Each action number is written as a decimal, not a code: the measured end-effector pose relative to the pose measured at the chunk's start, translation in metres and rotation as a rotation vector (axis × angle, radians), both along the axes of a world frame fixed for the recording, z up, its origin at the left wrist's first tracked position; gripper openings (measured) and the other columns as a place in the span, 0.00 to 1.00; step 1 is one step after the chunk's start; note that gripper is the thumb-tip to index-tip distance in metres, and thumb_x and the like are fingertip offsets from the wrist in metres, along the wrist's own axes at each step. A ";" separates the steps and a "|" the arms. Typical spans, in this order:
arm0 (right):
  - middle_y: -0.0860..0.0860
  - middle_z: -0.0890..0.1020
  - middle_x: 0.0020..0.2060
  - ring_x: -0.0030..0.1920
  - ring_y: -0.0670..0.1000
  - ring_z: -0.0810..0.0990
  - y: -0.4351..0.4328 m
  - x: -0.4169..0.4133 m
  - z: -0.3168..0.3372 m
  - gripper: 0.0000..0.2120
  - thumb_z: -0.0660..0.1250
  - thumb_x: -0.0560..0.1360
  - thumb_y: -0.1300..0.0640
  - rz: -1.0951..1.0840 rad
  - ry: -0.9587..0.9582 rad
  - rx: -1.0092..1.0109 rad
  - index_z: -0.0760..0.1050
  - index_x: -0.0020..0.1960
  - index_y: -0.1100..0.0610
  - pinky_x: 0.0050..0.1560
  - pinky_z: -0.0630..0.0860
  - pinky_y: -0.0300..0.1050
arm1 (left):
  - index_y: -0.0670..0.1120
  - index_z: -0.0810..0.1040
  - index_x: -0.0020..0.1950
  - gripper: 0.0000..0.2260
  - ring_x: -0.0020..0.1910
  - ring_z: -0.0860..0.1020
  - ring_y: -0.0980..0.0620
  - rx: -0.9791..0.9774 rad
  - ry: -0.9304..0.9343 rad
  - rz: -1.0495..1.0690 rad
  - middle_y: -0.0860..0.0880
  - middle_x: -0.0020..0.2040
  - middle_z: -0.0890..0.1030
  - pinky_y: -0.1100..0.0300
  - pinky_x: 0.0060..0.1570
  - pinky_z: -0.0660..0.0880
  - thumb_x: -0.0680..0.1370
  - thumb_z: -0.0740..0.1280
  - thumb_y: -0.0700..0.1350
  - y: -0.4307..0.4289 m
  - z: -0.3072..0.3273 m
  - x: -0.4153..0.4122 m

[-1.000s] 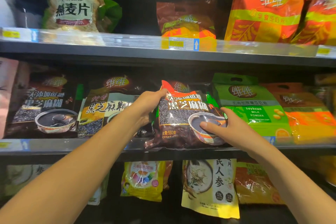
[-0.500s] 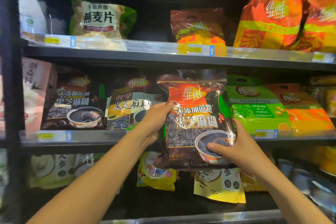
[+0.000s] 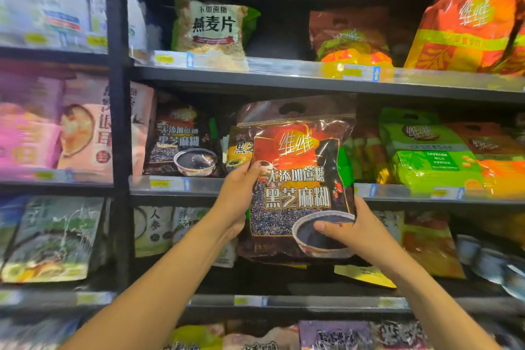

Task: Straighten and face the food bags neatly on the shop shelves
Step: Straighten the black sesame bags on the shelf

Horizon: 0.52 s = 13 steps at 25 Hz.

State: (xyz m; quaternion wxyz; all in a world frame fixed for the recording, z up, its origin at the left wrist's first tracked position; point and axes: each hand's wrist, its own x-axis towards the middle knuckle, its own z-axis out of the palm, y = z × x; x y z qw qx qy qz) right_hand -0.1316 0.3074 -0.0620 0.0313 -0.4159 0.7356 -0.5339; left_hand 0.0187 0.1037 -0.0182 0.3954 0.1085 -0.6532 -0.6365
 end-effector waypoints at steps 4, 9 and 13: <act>0.43 0.88 0.48 0.45 0.41 0.86 -0.025 0.040 0.001 0.27 0.82 0.66 0.46 0.069 -0.121 -0.129 0.75 0.61 0.48 0.45 0.79 0.41 | 0.52 0.83 0.42 0.15 0.58 0.83 0.39 0.016 -0.001 0.054 0.41 0.54 0.86 0.43 0.62 0.77 0.85 0.62 0.50 -0.024 -0.015 0.043; 0.42 0.87 0.41 0.37 0.38 0.85 -0.056 0.082 -0.006 0.24 0.82 0.69 0.55 0.112 -0.130 -0.167 0.75 0.60 0.51 0.33 0.76 0.30 | 0.55 0.83 0.37 0.18 0.59 0.82 0.37 0.075 -0.022 0.086 0.41 0.55 0.86 0.34 0.66 0.73 0.84 0.62 0.52 -0.046 -0.029 0.088; 0.42 0.87 0.45 0.41 0.36 0.84 -0.077 0.105 -0.001 0.24 0.83 0.67 0.51 0.111 -0.080 -0.164 0.75 0.58 0.47 0.39 0.76 0.30 | 0.54 0.83 0.38 0.16 0.61 0.82 0.40 0.124 -0.047 0.116 0.44 0.55 0.87 0.36 0.68 0.72 0.82 0.64 0.55 -0.062 -0.029 0.112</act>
